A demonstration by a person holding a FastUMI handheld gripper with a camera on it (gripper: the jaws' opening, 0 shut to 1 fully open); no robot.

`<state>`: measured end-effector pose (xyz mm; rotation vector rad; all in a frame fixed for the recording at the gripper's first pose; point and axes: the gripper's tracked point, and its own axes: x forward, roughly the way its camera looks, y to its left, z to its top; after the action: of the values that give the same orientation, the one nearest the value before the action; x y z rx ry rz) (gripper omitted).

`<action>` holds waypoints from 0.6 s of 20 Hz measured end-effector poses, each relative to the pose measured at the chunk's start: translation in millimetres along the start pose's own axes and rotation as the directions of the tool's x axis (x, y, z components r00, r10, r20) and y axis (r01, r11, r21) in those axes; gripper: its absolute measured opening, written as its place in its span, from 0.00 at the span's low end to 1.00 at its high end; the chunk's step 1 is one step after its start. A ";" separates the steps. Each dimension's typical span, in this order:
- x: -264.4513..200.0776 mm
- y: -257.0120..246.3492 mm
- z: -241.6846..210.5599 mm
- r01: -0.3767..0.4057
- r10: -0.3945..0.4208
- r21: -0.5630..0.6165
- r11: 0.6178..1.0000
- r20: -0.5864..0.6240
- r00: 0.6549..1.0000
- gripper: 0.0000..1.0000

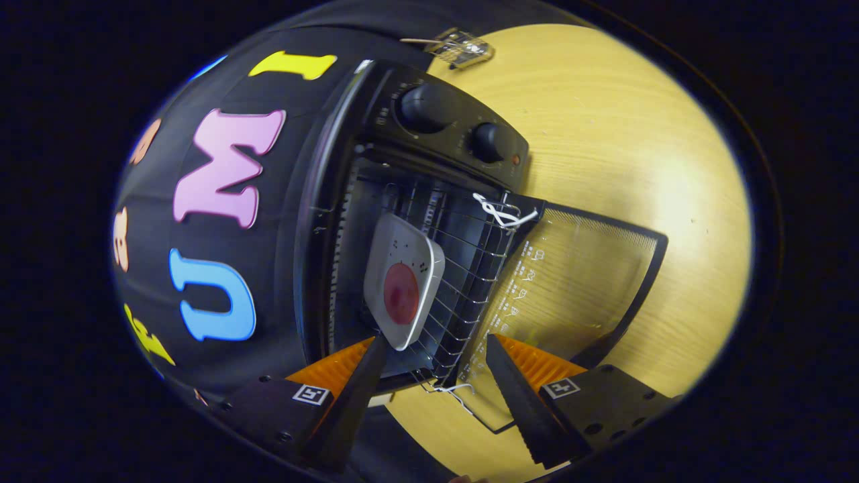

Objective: Open the toaster oven, put the food inside, and close the toaster oven door.

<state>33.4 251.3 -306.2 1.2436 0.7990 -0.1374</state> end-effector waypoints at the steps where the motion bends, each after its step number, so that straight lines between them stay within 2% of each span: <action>1: -8.8 -1.6 4.6 -0.012 0.012 -0.068 0.998 0.006 1.000 0.98; 5: -43.5 -19.3 19.1 0.008 -0.006 -0.237 0.971 0.011 1.000 0.99; 7: -61.0 -20.9 21.5 0.016 -0.007 -0.365 0.931 0.028 1.000 0.99; 10: -85.1 -21.3 13.3 0.024 -0.006 -0.595 0.803 0.033 0.999 0.99; 12: -96.4 -25.6 8.2 0.033 -0.019 -0.705 0.708 0.028 0.999 0.98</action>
<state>-45.9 204.3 -267.1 0.4892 0.7474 0.1355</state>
